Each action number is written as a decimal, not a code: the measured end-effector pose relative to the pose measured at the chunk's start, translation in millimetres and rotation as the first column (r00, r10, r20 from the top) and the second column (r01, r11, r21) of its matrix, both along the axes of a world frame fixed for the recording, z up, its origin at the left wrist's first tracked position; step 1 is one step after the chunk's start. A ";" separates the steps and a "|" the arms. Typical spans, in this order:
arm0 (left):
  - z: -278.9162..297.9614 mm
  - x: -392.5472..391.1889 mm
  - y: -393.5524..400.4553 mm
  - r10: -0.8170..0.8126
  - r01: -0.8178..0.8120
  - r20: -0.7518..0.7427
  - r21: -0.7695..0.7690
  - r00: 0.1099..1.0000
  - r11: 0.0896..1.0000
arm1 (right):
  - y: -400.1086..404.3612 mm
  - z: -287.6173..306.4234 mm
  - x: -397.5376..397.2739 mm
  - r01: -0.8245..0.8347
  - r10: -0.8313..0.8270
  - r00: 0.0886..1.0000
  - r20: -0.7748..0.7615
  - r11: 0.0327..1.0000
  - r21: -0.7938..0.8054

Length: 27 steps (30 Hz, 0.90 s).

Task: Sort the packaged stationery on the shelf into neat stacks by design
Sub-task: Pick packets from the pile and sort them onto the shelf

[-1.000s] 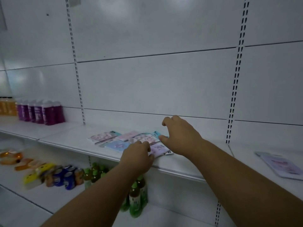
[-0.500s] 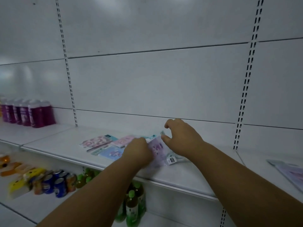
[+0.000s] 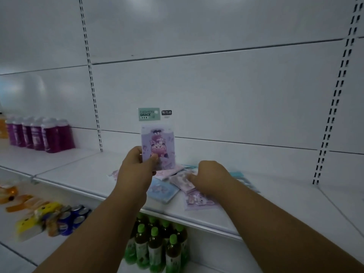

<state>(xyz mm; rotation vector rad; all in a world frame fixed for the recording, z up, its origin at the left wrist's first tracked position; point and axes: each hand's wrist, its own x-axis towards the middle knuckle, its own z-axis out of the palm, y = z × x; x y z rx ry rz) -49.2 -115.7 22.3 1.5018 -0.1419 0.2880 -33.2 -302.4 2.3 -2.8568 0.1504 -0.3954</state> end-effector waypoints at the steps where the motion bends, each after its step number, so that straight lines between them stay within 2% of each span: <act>1: 0.4 4.3 4.8 -0.021 0.021 0.008 -0.013 1.000 1.000 | 5.5 -2.5 5.5 0.049 -0.050 0.998 -0.024 0.998 -0.031; 6: -0.3 30.1 28.8 -0.165 0.165 0.015 -0.030 0.986 0.986 | 27.8 -10.2 31.5 0.288 -0.304 0.936 -0.180 0.951 -0.108; 8: -1.7 43.2 40.8 -0.230 0.230 -0.002 -0.044 0.973 0.972 | 36.2 -8.3 38.5 0.334 -0.350 0.914 -0.207 0.936 -0.107; 11: -4.4 59.7 55.8 -0.289 0.288 -0.009 -0.035 0.957 0.957 | 45.7 -5.7 44.2 0.395 -0.393 0.906 -0.155 0.918 -0.020; 14: -8.5 72.3 65.3 -0.342 0.342 -0.015 -0.015 0.940 0.940 | 55.7 -3.5 46.2 0.506 -0.500 0.862 -0.088 0.835 0.217; 17: -11.9 80.6 67.7 -0.375 0.375 -0.013 -0.005 0.927 0.927 | 61.3 1.6 43.4 0.384 -0.501 0.855 0.133 0.784 0.487; 20: -12.2 81.2 62.5 -0.416 0.416 0.004 -0.003 0.909 0.909 | 63.0 8.4 24.5 0.175 -0.470 0.810 0.351 0.764 0.621; 23: -11.1 74.8 49.8 -0.435 0.435 0.028 0.007 0.900 0.901 | 57.2 20.3 -1.9 0.061 -0.474 0.788 0.392 0.695 0.717; 27: -11.0 51.9 14.9 -0.488 0.488 0.028 0.003 0.872 0.873 | 30.9 34.1 -48.9 0.054 -0.516 0.752 0.411 0.669 0.741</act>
